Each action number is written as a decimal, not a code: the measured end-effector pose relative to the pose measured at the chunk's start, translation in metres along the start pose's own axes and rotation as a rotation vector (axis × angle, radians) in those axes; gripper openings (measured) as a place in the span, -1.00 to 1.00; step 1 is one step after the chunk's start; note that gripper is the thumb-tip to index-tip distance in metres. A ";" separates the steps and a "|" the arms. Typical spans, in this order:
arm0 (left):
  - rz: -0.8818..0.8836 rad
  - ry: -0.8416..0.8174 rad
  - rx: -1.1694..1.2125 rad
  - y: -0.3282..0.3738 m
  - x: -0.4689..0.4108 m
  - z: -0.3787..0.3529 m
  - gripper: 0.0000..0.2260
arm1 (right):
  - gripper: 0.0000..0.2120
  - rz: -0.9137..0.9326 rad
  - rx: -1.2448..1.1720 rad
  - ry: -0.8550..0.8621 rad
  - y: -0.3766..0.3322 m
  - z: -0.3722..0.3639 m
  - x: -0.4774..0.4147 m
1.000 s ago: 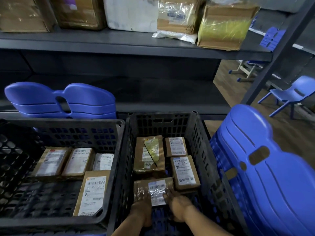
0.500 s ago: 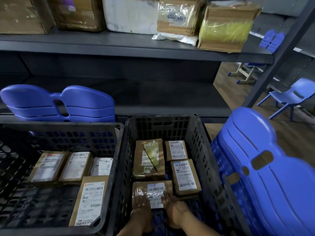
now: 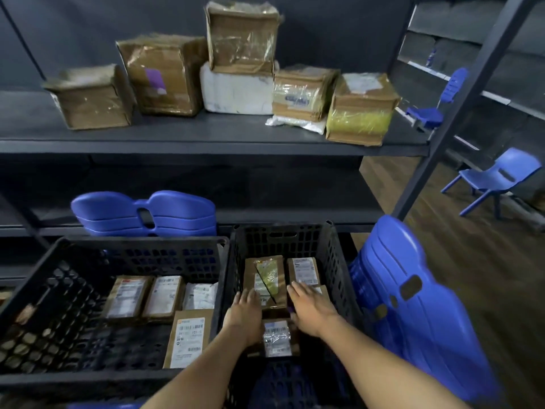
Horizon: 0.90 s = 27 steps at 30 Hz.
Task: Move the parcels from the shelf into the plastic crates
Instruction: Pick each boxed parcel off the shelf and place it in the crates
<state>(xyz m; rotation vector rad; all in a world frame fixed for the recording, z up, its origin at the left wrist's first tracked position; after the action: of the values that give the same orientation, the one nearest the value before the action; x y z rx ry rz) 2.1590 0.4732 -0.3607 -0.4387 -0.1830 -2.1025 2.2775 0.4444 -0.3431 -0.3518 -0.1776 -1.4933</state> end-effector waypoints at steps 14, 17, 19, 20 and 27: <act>-0.123 0.456 -0.032 -0.012 0.030 0.284 -0.36 | -0.37 -0.106 -0.045 0.514 0.029 0.266 0.038; -0.157 0.541 -0.033 0.002 0.024 0.333 -0.37 | -0.36 -0.175 -0.043 0.594 0.063 0.310 0.048; -0.181 0.585 -0.028 0.015 0.017 0.359 -0.38 | -0.36 -0.212 -0.023 0.613 0.086 0.333 0.054; -0.193 0.601 -0.015 0.022 0.012 0.371 -0.39 | -0.36 -0.234 -0.021 0.620 0.099 0.342 0.056; -0.172 0.655 0.033 0.065 -0.040 0.429 -0.42 | -0.32 -0.286 -0.020 0.678 0.179 0.391 0.039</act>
<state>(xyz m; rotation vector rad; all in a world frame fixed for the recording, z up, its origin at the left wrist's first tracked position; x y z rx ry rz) 2.3352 0.5978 0.0183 0.3062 0.1321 -2.2929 2.4966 0.5463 0.0142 0.1841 0.3409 -1.8159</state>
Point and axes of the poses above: each hand's wrist, its own x-axis away from the middle knuckle, its own z-axis out of the back of the hand, y = z × x, the point moved 9 cm from there along -x, towards the middle knuckle, and after that the axes turned 3 degrees about -x, right-handed, at the moved point
